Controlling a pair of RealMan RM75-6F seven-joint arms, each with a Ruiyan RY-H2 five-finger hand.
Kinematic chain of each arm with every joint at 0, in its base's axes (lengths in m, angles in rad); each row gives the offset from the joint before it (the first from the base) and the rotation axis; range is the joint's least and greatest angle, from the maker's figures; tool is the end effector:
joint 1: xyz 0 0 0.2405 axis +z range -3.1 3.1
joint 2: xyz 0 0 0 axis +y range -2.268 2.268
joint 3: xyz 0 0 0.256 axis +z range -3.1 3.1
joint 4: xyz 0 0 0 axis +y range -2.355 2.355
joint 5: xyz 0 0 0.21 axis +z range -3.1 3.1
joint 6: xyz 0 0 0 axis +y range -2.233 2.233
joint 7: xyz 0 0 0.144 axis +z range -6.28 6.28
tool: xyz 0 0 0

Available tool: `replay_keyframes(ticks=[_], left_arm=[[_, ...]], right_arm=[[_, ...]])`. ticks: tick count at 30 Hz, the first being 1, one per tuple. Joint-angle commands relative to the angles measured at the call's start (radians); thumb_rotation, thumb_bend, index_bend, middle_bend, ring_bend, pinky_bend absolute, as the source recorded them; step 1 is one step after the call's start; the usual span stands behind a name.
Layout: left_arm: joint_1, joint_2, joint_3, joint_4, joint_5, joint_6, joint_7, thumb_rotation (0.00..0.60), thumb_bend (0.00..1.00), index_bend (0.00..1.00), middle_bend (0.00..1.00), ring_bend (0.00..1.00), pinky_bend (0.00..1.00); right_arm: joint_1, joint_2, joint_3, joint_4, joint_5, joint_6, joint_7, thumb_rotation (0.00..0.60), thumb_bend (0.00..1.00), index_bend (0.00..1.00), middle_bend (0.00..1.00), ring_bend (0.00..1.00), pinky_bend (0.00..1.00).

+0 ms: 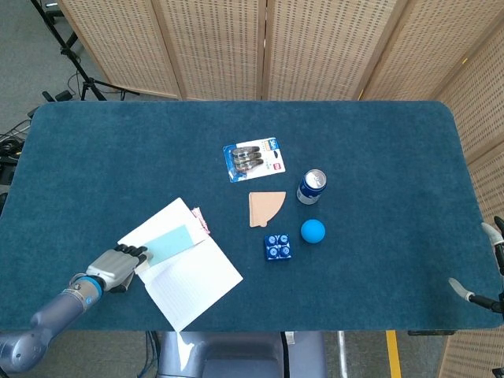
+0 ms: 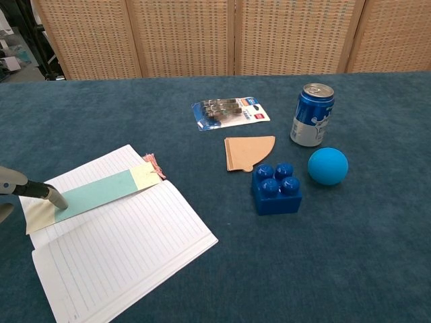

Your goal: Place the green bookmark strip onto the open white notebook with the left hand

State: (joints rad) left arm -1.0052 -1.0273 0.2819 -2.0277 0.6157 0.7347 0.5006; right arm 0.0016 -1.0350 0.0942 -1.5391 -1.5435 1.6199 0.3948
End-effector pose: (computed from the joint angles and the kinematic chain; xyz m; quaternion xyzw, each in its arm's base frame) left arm -0.2047 0.2568 0.0615 -0.8083 -0.4726 -0.0512 0.3474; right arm -0.3249 -0.1627 0.2146 0.5146 -0.4085 0.4995 0.5647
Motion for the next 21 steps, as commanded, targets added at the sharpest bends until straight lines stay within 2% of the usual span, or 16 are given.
replay_keyframes(ticks=[1,21], left_arm=[[-0.004,-0.005,0.002,-0.001,-0.004,0.002,0.005,0.600,0.91,0.08,0.00,0.00,0.00],[-0.022,-0.024,0.002,-0.039,-0.007,0.020,0.012,0.600,0.91,0.08,0.00,0.00,0.00]], right_arm=[[0.000,0.000,0.000,0.000,0.000,0.000,0.000,0.600,0.18,0.06,0.00,0.00,0.00],[-0.002,-0.001,-0.001,0.002,-0.004,0.005,0.003,0.600,0.18,0.06,0.00,0.00,0.00]])
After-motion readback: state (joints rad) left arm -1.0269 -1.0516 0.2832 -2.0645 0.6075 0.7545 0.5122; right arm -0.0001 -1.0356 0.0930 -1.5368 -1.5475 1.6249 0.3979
